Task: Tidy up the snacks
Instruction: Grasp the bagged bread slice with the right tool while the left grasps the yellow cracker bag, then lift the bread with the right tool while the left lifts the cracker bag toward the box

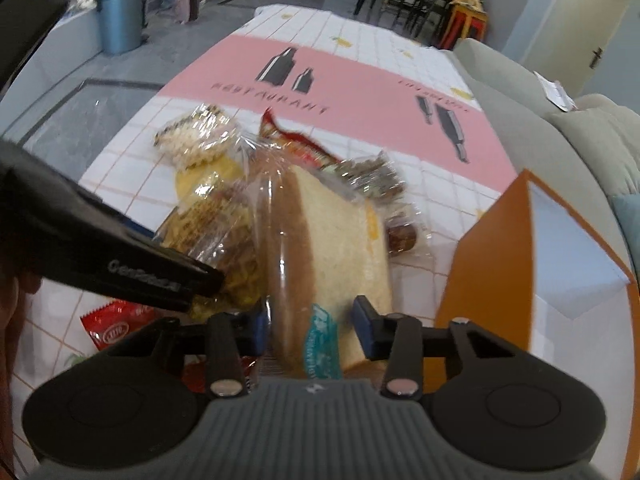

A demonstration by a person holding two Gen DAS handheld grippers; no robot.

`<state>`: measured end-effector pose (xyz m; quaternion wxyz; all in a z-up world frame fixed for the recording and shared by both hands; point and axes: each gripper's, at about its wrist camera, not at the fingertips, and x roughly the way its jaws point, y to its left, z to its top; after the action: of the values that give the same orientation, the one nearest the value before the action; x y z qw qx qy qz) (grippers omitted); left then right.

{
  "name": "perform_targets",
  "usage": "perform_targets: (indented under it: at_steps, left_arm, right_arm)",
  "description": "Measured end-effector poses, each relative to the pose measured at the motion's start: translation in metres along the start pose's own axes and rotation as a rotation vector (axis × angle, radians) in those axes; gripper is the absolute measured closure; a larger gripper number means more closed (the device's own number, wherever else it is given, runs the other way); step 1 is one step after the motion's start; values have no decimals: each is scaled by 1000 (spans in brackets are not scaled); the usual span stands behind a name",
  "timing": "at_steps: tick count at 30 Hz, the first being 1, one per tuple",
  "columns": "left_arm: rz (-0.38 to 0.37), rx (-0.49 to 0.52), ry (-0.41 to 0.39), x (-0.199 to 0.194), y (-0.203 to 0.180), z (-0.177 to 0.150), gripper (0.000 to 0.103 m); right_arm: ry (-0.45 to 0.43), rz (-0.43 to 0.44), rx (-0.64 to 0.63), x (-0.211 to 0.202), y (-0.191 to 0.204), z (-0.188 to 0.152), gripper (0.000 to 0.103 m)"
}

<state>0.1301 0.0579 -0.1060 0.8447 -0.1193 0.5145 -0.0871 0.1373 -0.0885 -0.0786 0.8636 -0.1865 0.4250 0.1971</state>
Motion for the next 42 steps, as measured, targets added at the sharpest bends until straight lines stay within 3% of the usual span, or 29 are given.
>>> perform_targets:
  at_steps: [6, 13, 17, 23, 24, 28, 29, 32, 38, 42]
  left_arm:
    - [70, 105, -103, -32, -29, 5, 80]
    - [120, 206, -109, -76, -56, -6, 87]
    - [120, 221, -73, -70, -56, -10, 95]
    - [94, 130, 27, -44, -43, -19, 91]
    - [100, 132, 22, -43, -41, -21, 89]
    - [117, 144, -12, -47, -34, -20, 43]
    - [139, 164, -17, -47, -32, -19, 40]
    - [193, 267, 23, -40, -31, -20, 38]
    - [222, 545, 56, -25, -51, -39, 30]
    - [212, 583, 108, -6, -57, -47, 29]
  right_arm:
    - [-33, 16, 112, -17, -23, 10, 76]
    - [-52, 212, 432, -51, -50, 3, 78]
    - [-9, 343, 597, -52, -54, -12, 78]
    - [24, 312, 592, -42, -45, -14, 77]
    - [23, 301, 585, -42, -45, -13, 77]
    - [14, 278, 536, -43, -48, -10, 73]
    - [13, 271, 521, -43, -47, -9, 72]
    - [14, 244, 472, -39, -48, -4, 70]
    - [19, 237, 410, -33, -46, 5, 69]
    - [34, 252, 418, -28, -46, 4, 69]
